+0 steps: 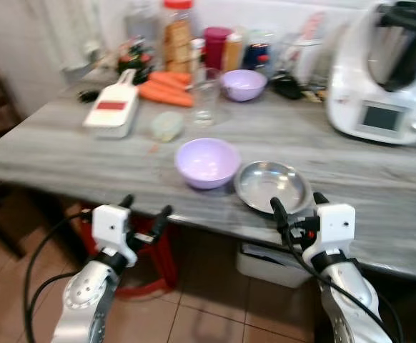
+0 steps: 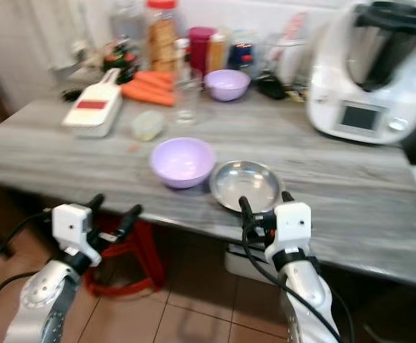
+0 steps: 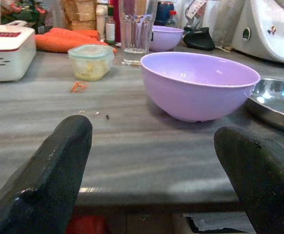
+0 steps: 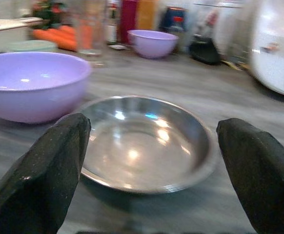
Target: Setting the table
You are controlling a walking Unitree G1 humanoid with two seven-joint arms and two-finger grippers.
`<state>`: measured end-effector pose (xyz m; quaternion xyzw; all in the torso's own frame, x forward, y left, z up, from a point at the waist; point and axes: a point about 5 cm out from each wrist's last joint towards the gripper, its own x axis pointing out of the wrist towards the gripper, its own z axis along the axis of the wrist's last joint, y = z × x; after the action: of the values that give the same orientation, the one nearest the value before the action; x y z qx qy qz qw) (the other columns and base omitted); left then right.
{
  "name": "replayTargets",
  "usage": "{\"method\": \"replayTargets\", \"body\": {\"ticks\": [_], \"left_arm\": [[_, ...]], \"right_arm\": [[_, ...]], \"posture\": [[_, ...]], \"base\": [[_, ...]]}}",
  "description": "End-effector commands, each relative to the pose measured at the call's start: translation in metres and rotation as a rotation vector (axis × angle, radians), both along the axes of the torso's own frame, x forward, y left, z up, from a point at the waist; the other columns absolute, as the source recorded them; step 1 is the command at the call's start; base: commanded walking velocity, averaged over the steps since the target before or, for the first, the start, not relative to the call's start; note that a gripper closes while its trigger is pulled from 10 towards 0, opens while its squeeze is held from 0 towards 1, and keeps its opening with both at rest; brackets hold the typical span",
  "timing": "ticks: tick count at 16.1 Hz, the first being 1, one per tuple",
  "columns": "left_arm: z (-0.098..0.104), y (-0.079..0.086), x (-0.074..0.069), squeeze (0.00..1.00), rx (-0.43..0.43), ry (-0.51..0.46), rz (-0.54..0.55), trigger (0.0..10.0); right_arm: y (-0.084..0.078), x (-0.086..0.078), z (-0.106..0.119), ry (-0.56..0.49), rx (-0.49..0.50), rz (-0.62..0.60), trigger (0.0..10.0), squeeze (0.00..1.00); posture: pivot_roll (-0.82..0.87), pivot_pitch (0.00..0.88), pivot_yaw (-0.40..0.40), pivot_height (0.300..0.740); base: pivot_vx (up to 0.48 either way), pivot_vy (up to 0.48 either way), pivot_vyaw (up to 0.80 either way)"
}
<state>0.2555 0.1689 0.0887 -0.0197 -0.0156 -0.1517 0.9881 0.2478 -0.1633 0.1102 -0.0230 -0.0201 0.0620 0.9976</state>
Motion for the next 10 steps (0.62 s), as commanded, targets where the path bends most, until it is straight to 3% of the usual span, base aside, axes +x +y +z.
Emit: {"method": "replayTargets", "body": {"ticks": [1,5,10], "left_arm": [[-0.0007,0.0009,0.0031,0.00,0.023,0.009,0.039,10.0],[-0.0012,-0.0021,0.0033,0.00,0.025,0.011,0.065,10.0],[-0.0017,-0.0026,0.0039,0.00,0.034,0.015,0.088,10.0]], "right_arm": [[-0.0039,-0.0023,0.0033,-0.004,0.002,-0.037,10.0,0.00],[0.0024,-0.0018,0.0027,0.006,0.023,-0.031,10.0,0.00],[0.0052,0.0033,0.0025,0.017,0.043,-0.005,10.0,0.00]], "posture": [[-0.01,0.000,-0.017,0.740],[-0.01,0.000,-0.024,0.740],[-0.01,0.000,-0.027,0.740]], "base": [[0.000,0.000,-0.80],[0.000,0.000,-0.80],[-0.096,0.000,0.00]]}}
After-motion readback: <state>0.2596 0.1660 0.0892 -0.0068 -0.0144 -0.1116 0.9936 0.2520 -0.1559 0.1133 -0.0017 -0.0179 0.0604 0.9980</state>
